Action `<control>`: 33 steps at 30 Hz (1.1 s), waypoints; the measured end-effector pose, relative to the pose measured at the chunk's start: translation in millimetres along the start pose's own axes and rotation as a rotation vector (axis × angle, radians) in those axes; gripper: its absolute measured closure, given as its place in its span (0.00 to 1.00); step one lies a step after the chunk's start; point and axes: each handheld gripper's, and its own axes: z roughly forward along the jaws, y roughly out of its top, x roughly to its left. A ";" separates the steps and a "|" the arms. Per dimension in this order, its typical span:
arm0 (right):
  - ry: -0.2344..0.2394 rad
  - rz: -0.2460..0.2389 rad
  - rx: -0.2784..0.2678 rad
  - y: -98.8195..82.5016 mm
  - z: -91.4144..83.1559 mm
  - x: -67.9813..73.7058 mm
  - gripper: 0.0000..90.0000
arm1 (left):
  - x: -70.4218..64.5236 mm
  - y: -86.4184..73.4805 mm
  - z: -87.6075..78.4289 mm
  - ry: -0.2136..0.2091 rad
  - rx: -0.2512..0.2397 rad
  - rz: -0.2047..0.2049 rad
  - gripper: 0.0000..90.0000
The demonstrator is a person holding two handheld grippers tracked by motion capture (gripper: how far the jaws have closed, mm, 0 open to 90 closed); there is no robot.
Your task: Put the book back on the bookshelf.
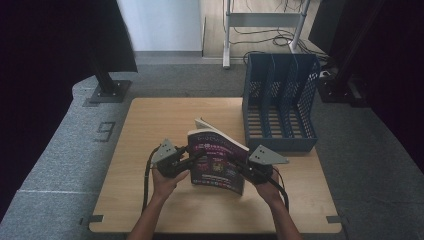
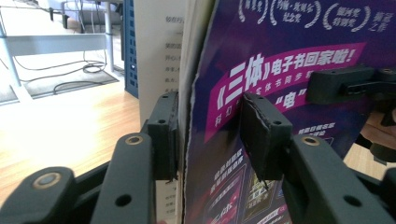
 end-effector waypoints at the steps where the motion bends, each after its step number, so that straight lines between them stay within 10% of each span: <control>1: 0.000 0.000 0.000 0.0 0.0 0.0 0.90 | 0.2 -0.3 0.2 0.001 0.000 -0.002 0.64; 33: -0.015 0.016 -0.019 -1.5 -2.2 4.8 0.91 | 7.7 -20.9 -17.1 0.093 0.090 -0.042 0.62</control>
